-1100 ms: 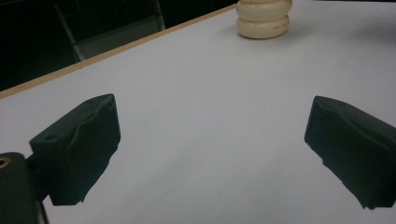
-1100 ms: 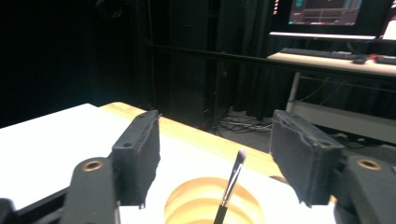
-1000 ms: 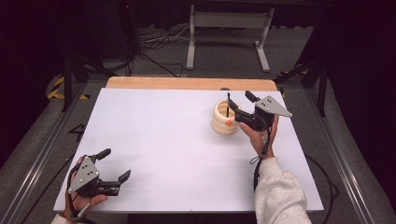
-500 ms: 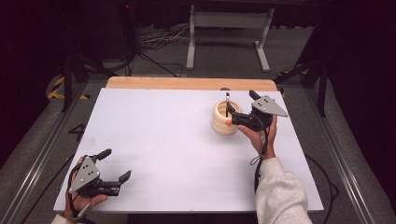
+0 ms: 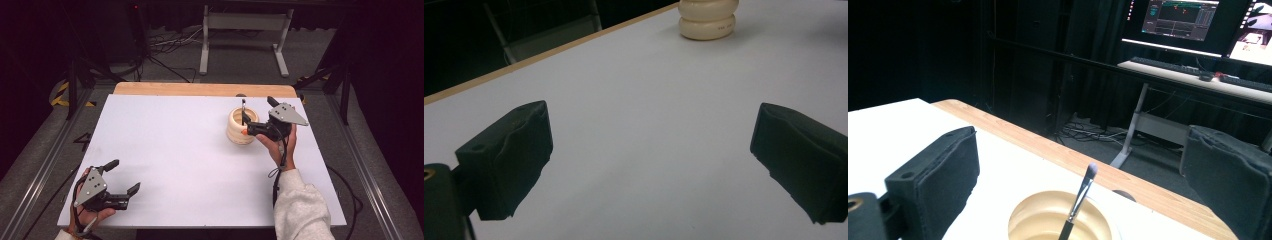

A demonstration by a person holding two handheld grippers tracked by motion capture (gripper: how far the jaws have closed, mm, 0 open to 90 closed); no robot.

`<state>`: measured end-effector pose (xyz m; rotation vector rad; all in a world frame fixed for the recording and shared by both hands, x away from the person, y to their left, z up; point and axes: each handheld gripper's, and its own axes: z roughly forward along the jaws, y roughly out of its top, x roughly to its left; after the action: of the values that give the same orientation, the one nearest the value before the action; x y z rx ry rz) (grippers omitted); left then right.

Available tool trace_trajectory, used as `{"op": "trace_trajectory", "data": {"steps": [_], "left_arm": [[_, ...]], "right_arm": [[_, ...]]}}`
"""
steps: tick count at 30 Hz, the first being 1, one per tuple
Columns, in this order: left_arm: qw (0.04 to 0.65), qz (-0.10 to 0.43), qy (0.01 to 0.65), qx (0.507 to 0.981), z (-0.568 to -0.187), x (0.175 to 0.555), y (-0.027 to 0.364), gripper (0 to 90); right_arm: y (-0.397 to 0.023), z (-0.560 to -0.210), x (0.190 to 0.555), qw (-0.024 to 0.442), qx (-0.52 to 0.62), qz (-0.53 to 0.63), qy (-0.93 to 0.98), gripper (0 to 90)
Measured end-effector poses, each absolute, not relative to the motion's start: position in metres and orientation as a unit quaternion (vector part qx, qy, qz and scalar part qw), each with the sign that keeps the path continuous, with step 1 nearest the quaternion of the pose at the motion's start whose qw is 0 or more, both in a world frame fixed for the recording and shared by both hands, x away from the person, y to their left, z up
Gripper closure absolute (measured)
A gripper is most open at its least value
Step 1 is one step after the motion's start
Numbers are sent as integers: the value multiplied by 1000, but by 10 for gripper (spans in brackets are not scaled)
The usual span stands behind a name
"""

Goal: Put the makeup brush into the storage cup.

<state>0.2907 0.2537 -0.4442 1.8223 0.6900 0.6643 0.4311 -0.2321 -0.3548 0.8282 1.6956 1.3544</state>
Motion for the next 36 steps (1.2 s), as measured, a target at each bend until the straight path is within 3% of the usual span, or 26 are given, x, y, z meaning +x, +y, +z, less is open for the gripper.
{"op": "trace_trajectory", "data": {"steps": [36], "left_arm": [[513, 279, 284, 760, -444, 291, 253, 43]], "right_arm": [[-242, -351, 402, 418, 310, 502, 691, 55]]}}
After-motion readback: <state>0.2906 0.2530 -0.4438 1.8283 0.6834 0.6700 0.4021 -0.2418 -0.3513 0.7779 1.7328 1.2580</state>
